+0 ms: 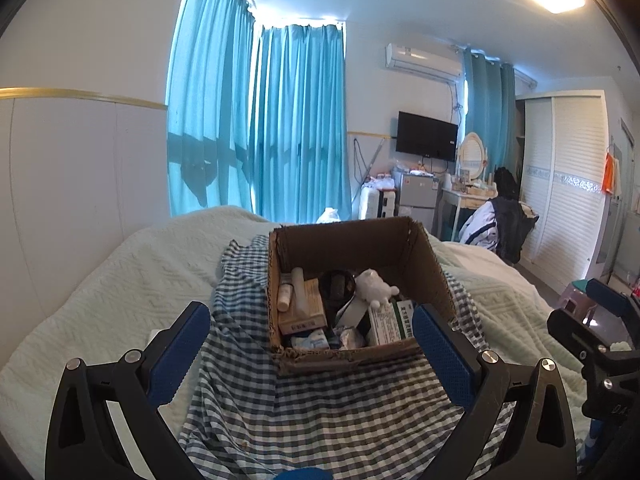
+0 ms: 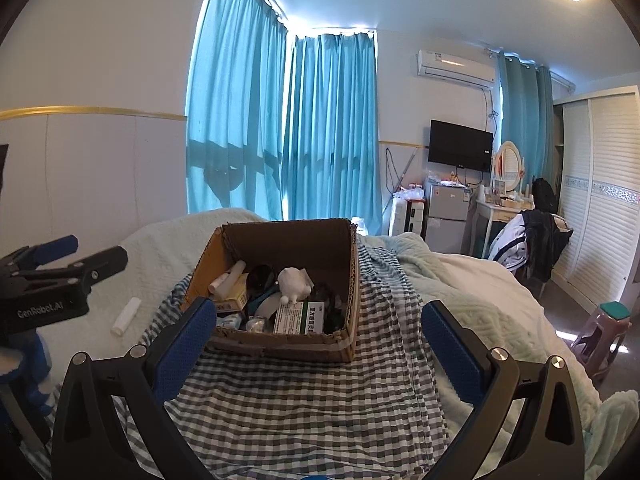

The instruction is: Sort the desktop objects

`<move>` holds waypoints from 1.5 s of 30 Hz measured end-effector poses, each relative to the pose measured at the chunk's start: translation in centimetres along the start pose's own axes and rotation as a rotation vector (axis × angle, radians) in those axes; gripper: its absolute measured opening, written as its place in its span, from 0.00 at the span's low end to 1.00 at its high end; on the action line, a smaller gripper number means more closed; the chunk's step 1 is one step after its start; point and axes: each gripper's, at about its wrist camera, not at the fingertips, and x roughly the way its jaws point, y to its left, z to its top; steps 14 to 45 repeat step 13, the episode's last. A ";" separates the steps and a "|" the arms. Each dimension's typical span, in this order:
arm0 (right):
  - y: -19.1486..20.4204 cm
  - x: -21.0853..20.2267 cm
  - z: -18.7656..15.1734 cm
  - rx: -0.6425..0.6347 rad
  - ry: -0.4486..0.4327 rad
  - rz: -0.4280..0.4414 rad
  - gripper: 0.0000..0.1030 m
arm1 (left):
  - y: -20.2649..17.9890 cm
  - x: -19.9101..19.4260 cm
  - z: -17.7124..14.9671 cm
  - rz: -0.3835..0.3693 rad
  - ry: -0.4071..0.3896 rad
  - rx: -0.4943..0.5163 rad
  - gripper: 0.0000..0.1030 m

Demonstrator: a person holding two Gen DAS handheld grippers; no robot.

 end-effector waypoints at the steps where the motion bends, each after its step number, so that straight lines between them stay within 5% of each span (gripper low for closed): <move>1: 0.1 0.2 0.0 0.001 0.002 0.000 1.00 | 0.0 0.2 -0.1 -0.002 0.005 0.001 1.00; 45: 0.9 1.3 -0.5 0.002 0.029 0.013 1.00 | 0.7 0.6 -0.7 -0.015 0.026 -0.018 1.00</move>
